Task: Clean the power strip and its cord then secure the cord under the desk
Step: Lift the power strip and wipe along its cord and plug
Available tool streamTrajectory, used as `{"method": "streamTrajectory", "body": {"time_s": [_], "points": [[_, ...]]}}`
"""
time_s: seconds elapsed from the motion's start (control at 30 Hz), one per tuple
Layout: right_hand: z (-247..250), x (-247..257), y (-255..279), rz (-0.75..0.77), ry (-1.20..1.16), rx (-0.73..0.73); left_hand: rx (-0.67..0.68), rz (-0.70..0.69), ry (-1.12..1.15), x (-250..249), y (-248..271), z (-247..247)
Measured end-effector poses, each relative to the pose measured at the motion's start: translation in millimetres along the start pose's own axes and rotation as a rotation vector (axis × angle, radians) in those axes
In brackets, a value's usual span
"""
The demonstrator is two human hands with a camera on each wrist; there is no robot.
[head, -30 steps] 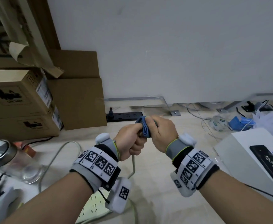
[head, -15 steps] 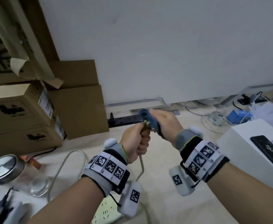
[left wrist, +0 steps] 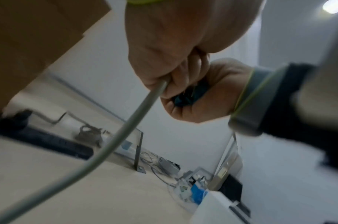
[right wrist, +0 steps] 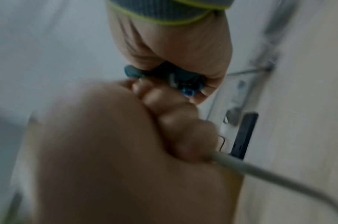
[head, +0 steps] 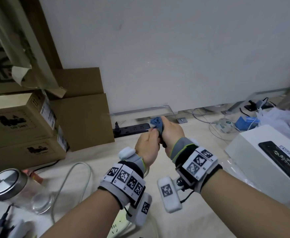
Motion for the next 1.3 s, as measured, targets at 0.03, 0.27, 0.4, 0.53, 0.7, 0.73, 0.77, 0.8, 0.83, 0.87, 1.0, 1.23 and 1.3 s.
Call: {"method": "streamTrajectory", "body": {"time_s": [0.03,0.27,0.4,0.53,0.7,0.73,0.77,0.8,0.83,0.87,1.0,1.23,1.3], "points": [[-3,0,0,-0.098,-0.129,-0.02,-0.029,-0.087,-0.079,-3,1,2],[-10,24,7,0.158,0.018,0.267,-0.086,-0.368,-0.55,-15,9,0],[-3,22,15,0.39,0.329,0.292,-0.134,-0.459,-0.753,-9,10,-1],[4,14,4,0.206,0.34,0.216,-0.139,-0.483,-0.875,-3,13,-2],[6,3,13,-0.254,-0.211,0.077,-0.196,-0.472,-1.152,-10,19,-7],[5,6,12,-0.257,-0.354,0.061,-0.204,-0.476,-1.165,-13,20,-6],[6,12,11,-0.248,-0.494,0.029,-0.211,-0.469,-1.164,-15,19,-3],[8,15,9,-0.216,-0.581,0.008,-0.219,-0.459,-1.162,-17,18,-1],[11,20,9,-0.14,-0.569,0.017,-0.231,-0.448,-1.173,-18,16,1],[14,25,11,-0.014,-0.421,0.07,-0.247,-0.436,-1.193,-20,14,2],[1,46,35,0.562,0.14,0.361,-0.186,-0.453,-1.031,-30,20,-1],[16,46,16,0.464,0.242,0.27,-0.092,-0.666,-0.953,-20,28,-4],[18,39,12,0.318,0.174,0.239,-0.126,-0.64,-1.031,-17,26,-5]]}}
Point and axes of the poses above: each hand's wrist, its own y-axis away from the middle knuckle, its own z-axis out of the back of the hand, x = y × z, the point moved 7 cm from there along -y, towards the middle knuckle, and after that the axes turned 15 degrees about z, right-handed, at the moved point
